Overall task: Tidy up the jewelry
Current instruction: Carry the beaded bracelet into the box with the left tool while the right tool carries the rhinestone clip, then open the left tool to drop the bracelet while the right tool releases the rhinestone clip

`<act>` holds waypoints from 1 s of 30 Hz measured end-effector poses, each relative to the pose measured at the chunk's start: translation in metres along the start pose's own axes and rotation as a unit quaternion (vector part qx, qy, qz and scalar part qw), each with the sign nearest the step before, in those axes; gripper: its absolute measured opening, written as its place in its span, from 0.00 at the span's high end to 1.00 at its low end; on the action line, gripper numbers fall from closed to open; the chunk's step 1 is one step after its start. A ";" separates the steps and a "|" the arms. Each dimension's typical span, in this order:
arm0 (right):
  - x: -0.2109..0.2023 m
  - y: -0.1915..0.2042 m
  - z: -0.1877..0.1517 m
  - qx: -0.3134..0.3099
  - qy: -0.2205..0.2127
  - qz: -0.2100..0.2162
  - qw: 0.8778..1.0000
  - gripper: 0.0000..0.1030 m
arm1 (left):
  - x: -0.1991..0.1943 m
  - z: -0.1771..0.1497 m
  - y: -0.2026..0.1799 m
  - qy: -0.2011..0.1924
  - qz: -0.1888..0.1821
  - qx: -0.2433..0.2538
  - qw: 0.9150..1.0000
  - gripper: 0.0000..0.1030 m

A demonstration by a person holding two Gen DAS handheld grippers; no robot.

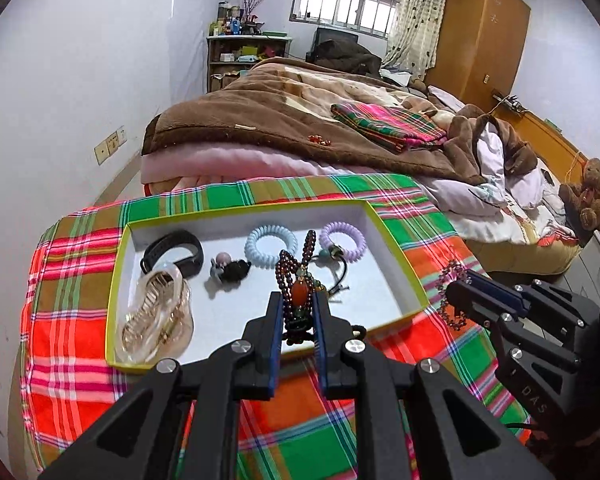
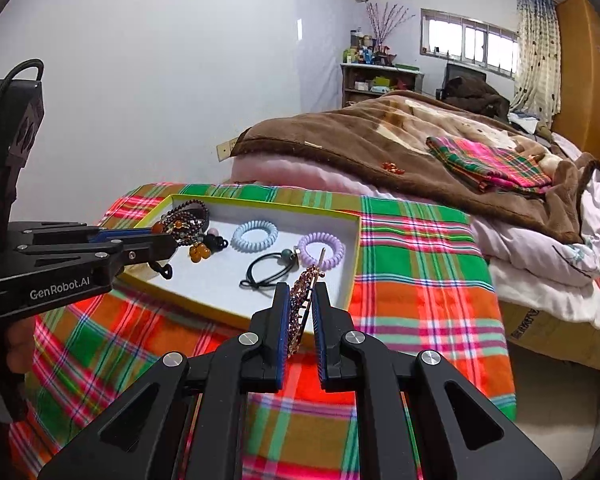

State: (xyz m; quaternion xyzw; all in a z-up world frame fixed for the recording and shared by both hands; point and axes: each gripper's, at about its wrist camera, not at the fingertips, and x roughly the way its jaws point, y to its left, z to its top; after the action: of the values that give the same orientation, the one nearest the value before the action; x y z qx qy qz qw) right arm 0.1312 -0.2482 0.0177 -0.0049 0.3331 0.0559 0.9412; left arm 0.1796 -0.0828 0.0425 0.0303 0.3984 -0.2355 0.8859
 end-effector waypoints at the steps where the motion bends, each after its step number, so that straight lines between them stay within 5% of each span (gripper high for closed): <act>1: 0.005 0.001 0.002 0.000 0.001 0.002 1.000 0.89 | 0.001 0.001 0.002 0.000 0.000 0.000 1.000 0.86; 30: 0.079 -0.004 -0.002 0.024 0.065 0.018 0.997 0.89 | 0.062 0.000 0.021 0.054 -0.006 -0.028 0.998 0.85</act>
State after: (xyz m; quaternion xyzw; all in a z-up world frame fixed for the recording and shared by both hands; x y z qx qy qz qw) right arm 0.1916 -0.2445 -0.0338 0.0204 0.3946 0.0640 0.9164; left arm 0.2240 -0.0880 -0.0051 0.0155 0.4522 -0.2271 0.8624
